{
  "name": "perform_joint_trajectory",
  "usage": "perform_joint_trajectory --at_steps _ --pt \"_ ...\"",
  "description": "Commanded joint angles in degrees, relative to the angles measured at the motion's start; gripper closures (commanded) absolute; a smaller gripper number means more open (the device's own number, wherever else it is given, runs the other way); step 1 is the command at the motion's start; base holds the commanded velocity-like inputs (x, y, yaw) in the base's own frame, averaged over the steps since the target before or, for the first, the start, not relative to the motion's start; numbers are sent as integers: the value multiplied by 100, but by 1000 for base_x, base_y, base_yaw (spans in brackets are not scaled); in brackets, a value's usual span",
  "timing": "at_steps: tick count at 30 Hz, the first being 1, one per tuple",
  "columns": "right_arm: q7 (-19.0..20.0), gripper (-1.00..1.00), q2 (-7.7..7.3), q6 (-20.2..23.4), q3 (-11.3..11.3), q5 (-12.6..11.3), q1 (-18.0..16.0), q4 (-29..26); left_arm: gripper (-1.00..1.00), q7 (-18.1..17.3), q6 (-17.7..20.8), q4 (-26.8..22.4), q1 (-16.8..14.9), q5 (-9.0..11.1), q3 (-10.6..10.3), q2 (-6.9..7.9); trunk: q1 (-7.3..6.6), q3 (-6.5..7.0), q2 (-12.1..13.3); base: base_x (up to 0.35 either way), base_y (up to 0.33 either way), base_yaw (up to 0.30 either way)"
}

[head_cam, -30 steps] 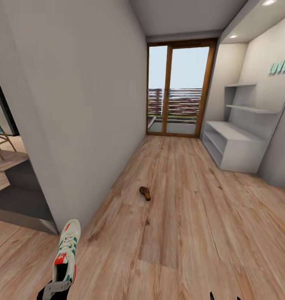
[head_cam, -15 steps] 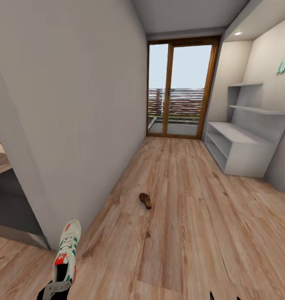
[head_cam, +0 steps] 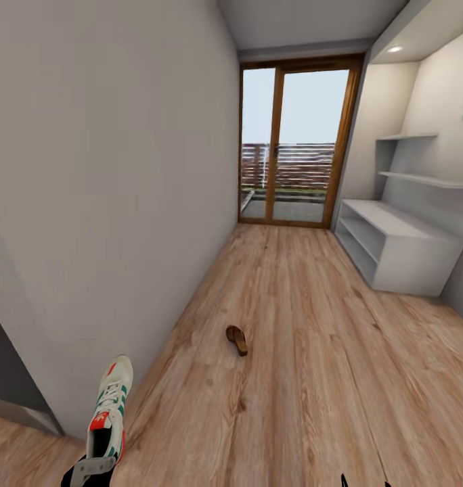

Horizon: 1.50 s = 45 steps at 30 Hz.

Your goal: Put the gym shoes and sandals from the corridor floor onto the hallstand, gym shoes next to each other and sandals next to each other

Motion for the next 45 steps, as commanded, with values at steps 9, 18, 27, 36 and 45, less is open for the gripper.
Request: perform_joint_trajectory --at_steps 9,18,27,36,45 --pt "2 -100 4 -18 -24 57 -4 9 100 -50 -4 3 -2 46 19 0 2 -6 -2 338 0 0" --pt "-3 -100 4 -18 -30 55 -4 39 100 -50 -4 4 -5 45 19 0 2 -6 -2 338 -11 0" --pt "-2 -100 -5 -18 -33 45 -4 53 100 -50 -4 3 -4 45 19 -1 2 13 -2 317 -109 -86" --pt "-6 -100 -5 -18 -33 44 -4 56 100 -79 37 -57 -24 -46 -116 0 2 59 -2 238 -98 -229" --pt "-6 -100 -3 -18 -30 57 -4 60 100 -422 782 -375 -614 -568 -456 -160 2 66 -2 17 -7 -36"
